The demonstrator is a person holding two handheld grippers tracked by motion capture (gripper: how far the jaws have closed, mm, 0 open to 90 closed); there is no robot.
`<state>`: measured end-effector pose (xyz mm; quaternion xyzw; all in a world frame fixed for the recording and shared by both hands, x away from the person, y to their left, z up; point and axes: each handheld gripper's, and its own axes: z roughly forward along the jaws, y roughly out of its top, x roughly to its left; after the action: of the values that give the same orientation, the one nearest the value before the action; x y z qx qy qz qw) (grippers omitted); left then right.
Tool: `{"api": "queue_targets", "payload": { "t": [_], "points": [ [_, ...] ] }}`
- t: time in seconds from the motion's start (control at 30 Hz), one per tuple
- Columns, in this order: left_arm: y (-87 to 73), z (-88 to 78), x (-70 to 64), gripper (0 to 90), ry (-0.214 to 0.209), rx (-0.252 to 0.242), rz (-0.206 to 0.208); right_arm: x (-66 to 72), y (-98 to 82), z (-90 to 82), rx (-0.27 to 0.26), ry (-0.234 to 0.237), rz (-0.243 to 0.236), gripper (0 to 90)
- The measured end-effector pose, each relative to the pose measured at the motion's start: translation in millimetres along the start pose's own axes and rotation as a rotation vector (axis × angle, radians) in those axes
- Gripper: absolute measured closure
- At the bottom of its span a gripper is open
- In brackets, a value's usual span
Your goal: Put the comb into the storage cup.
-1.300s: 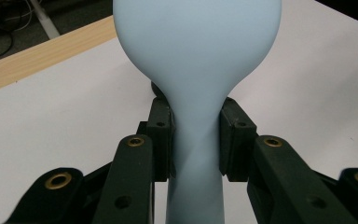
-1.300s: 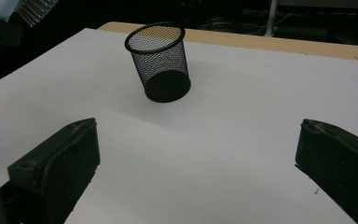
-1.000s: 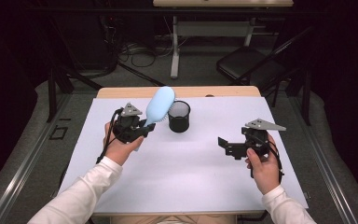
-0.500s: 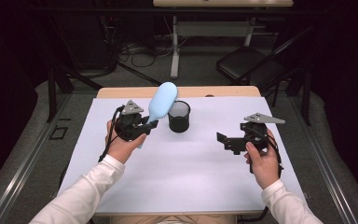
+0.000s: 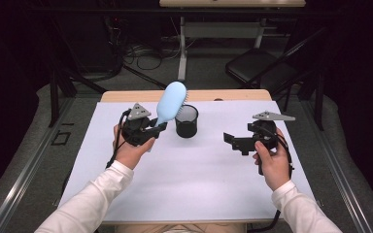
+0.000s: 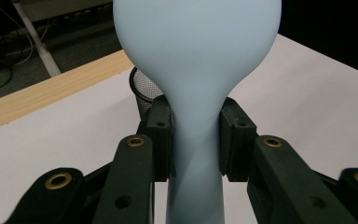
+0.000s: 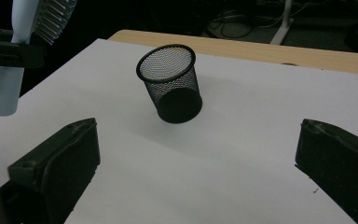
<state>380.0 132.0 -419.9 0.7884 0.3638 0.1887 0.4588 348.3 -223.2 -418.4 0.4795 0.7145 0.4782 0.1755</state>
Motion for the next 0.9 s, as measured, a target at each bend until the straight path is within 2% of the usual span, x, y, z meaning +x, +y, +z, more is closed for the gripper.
{"api": "queue_targets", "payload": {
  "t": [0.37, 0.63, 0.9],
  "points": [
    [1.6, 6.0, -5.3, 70.0, -0.003, -0.027, 0.008, 4.7, 14.0, 6.9, -0.013, 0.014, 0.014, 0.0],
    [1.9, 14.2, -10.0, 70.0, -0.014, -0.027, 0.007, 10.2, 25.8, 11.1, -0.008, 0.031, 0.006, 0.0],
    [1.8, 21.4, -14.1, 70.0, -0.020, -0.031, 0.009, 15.1, 32.9, 19.7, -0.008, 0.047, 0.022, 0.0]
  ]
}}
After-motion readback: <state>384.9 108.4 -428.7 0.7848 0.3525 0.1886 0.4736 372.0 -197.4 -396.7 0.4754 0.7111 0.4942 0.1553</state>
